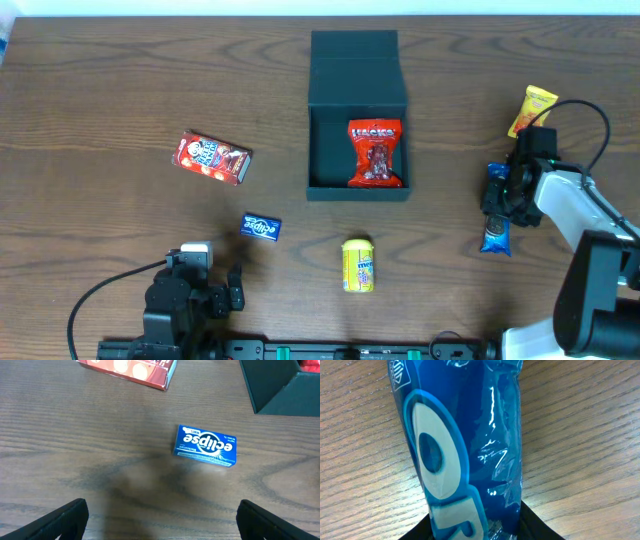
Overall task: Pack container
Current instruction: 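Grasp the blue Oreo pack with the right gripper, then carry the Oreo pack into the box beside the Hacks bag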
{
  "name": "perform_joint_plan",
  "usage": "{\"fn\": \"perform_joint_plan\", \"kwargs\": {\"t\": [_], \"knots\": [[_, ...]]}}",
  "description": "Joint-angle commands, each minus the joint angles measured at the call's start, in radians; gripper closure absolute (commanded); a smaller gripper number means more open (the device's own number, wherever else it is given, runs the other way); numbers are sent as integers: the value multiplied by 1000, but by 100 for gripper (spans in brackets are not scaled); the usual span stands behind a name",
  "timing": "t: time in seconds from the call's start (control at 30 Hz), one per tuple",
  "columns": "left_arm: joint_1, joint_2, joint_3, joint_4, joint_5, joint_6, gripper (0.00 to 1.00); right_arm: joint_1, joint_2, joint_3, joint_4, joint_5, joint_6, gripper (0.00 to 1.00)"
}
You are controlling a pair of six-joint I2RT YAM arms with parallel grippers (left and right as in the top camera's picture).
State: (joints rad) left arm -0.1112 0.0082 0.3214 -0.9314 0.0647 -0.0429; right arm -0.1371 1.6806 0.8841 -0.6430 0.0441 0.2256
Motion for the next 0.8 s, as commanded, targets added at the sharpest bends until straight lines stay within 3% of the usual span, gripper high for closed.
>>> {"fn": "perform_joint_plan", "kwargs": {"t": [0.0,0.4,0.77], "knots": [[6,-5,-32,-32,4,21,5,8,5,-10,-7,1,-2,67],[6,-5,-32,-32,4,21,5,29,-24,-10,-13,2,6,74],[6,-5,-32,-32,4,21,5,37,-214,-7,-95,0,63,79]]}}
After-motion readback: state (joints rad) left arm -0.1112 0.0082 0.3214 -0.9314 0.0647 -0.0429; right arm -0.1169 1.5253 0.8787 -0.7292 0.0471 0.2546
